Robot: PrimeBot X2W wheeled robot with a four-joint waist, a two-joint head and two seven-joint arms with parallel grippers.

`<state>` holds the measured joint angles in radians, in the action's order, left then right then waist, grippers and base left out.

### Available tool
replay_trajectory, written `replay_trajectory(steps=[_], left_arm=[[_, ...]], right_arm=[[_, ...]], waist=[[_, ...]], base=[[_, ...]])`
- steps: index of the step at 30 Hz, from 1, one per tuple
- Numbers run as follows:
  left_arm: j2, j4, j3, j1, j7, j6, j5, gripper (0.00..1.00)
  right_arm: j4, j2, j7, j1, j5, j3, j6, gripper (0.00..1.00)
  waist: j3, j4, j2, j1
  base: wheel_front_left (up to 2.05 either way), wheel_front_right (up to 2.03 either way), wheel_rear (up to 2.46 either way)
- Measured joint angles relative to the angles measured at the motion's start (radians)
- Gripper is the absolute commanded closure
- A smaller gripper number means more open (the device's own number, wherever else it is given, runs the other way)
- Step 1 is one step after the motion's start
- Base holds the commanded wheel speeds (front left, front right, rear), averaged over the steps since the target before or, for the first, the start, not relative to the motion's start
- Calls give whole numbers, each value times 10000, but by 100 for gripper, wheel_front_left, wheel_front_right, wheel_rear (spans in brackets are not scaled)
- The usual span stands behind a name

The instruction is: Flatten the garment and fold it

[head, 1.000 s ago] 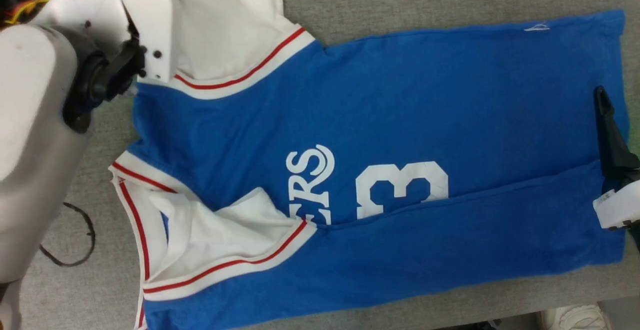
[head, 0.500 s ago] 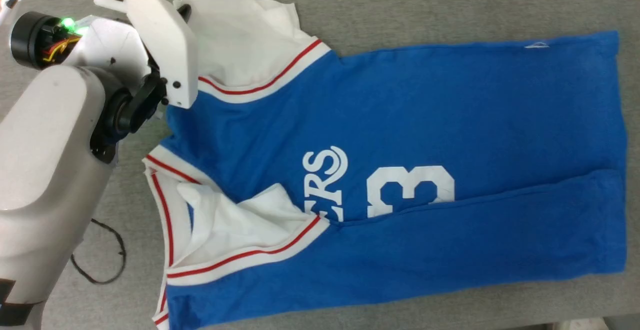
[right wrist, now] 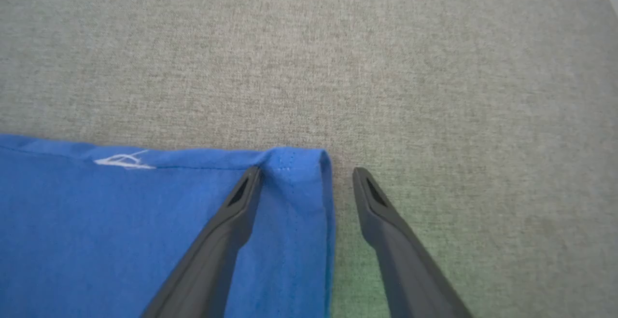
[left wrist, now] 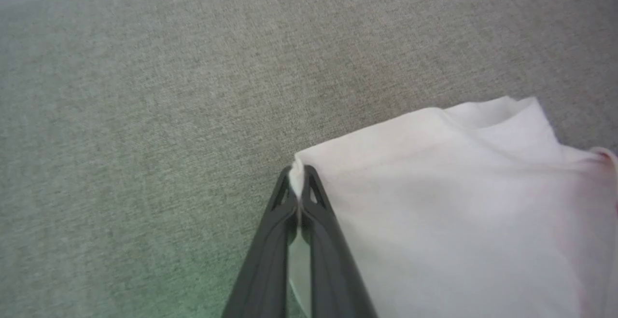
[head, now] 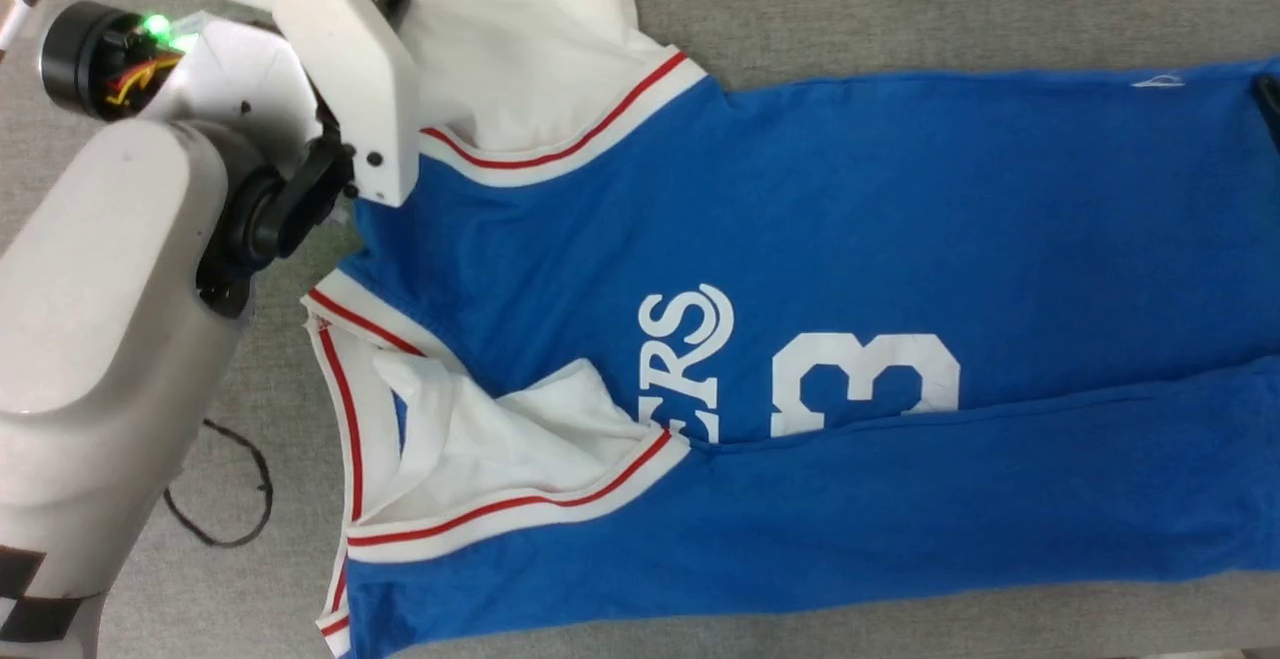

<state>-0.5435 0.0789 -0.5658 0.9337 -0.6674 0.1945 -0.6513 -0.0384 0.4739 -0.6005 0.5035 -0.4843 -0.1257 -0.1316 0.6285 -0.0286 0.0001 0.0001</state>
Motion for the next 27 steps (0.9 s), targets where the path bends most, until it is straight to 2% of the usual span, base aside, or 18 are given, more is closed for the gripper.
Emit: replay_trajectory(steps=[2, 3, 4, 5, 11, 24, 27], left_arm=[[2, -25, -23, 72, -15, 0, 4, 100], [6, -29, -29, 113, -25, 2, 4, 100], [8, -36, -29, 145, -27, 2, 4, 100], [12, -44, -33, 168, -27, 2, 4, 100], [31, -65, -77, 177, 349, -2, 153, 100], [19, 2, 449, 147, 3417, -286, 587, 100], [13, -38, 548, 16, 4119, -508, 587, 100]], right_arm=[[-81, 33, -132, 80, -33, 33, 0, 0], [-115, 50, -224, 117, -54, 27, 0, 10], [-140, 73, -311, 177, -56, 23, 0, 62], [-150, 92, -332, 259, -56, 17, 0, 100], [-295, 12, -291, 499, 98, 12, -6, 100], [-431, -21, 681, 594, 169, -198, -12, 100], [-437, -25, 779, 526, 167, -278, -12, 100]], waist=[[74, 34, 0, -1], [108, 48, 0, 0], [136, 62, 0, 0], [162, 76, 0, -1], [95, 109, 0, 1], [-811, 171, 0, 0], [-1062, 212, 0, -1]], base=[[0, 0, 0], [0, 0, 0], [0, 0, 0], [0, 0, 0], [0, 0, 0], [0, 0, 0], [0, 0, 0]])
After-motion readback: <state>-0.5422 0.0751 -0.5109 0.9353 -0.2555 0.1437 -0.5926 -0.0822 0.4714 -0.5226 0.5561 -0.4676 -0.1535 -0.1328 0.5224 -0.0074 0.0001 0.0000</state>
